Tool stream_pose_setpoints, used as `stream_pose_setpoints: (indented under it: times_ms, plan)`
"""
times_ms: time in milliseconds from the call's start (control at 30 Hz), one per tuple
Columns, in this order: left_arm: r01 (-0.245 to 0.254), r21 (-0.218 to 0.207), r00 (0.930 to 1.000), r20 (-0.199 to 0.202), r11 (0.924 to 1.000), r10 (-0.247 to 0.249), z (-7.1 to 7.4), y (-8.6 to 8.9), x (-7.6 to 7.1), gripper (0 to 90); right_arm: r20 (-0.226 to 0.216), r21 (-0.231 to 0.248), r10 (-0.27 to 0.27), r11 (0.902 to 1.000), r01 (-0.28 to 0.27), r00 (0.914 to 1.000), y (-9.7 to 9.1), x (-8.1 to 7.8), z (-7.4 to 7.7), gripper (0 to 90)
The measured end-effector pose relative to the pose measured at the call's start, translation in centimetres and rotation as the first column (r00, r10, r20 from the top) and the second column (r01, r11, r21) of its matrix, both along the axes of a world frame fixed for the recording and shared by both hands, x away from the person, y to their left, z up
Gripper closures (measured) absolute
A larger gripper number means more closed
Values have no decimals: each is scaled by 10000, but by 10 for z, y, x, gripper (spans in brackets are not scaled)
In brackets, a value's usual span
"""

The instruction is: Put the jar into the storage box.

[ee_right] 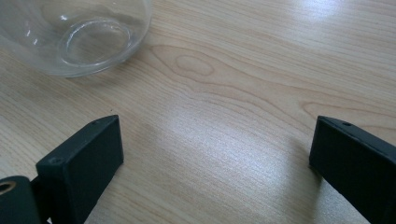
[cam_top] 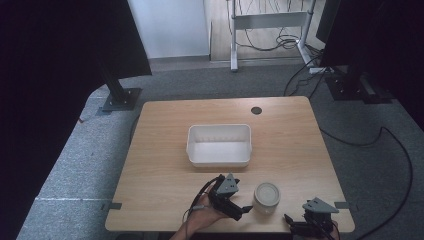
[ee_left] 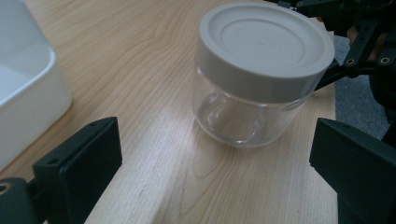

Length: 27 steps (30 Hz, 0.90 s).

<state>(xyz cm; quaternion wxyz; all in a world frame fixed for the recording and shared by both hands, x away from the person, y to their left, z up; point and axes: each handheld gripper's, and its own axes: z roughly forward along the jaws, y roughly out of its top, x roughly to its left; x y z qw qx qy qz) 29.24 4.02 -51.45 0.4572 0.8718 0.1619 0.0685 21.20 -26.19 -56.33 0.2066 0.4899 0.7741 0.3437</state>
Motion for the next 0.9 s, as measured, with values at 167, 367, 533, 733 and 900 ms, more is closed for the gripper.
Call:
stream_pose_setpoints:
  times_ms: [167, 367, 533, 733, 900]
  plan:
    - [202, 80, 9998, 0, 9998, -202, -2, -11, -2, 22, -7, 6, 7, 10000, -7, 10000, 0, 0, 0, 24]
    - [279, 102, 9996, -50, 9996, -279, -5, -22, -3, 21, -7, 5, 11, 10000, -11, 10000, 0, 0, 0, 24]
    - [347, 154, 9994, -16, 9993, -347, -5, -29, -3, 22, -2, 1, 21, 10000, -21, 10000, 0, 0, 0, 23]
    - [443, 226, 9990, -6, 9988, -443, -6, -40, -3, 22, -2, 4, 23, 10000, -23, 10000, 0, 0, 0, 23]
    - [504, 352, 9987, 9, 9981, -505, -8, -49, -4, 23, -5, -8, 27, 10000, -27, 10000, 0, 0, 0, 23]
